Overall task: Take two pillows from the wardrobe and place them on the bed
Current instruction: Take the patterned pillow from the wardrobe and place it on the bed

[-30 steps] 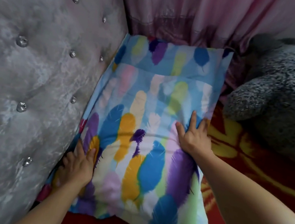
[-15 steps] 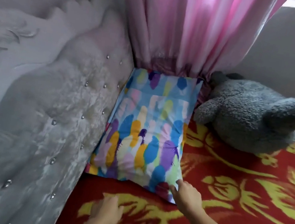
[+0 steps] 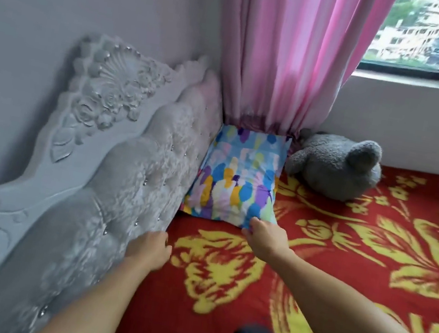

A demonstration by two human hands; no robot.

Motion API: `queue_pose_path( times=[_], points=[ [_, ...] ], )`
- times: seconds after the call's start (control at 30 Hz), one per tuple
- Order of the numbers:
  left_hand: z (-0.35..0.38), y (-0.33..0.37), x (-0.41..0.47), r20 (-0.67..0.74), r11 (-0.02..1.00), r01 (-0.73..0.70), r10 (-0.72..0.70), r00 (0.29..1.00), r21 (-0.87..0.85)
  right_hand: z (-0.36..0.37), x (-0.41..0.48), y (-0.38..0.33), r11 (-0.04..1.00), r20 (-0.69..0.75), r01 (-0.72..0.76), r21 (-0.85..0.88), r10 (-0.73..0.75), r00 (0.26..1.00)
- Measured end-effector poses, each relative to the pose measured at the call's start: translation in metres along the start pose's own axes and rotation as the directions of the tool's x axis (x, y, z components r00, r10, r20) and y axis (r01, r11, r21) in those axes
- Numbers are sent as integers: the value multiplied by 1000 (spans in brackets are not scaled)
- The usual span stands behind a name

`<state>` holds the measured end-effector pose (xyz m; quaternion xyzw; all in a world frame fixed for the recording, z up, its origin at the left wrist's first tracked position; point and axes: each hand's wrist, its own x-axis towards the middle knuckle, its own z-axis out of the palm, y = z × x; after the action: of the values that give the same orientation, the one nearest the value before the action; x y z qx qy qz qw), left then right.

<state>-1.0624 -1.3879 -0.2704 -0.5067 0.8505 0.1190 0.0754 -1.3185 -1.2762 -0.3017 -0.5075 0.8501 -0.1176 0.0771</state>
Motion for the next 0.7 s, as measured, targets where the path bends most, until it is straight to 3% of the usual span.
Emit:
queue_pose_path(
  times=[0.27, 0.4, 0.7],
  points=[
    [-34, -39, -70, -49, 984, 54, -63, 997, -167, -83, -55, -57, 962, 2, 166, -219, -170, 986],
    [-11, -70, -96, -78, 970, 135, -153, 985, -203, -69, -59, -80, 944, 29, 213, -251, -212, 977],
    [78, -96, -225, 92, 911, 362, -350, 932, -197, 3, -148, -119, 899, 178, 416, -136, -390, 903]
  ],
)
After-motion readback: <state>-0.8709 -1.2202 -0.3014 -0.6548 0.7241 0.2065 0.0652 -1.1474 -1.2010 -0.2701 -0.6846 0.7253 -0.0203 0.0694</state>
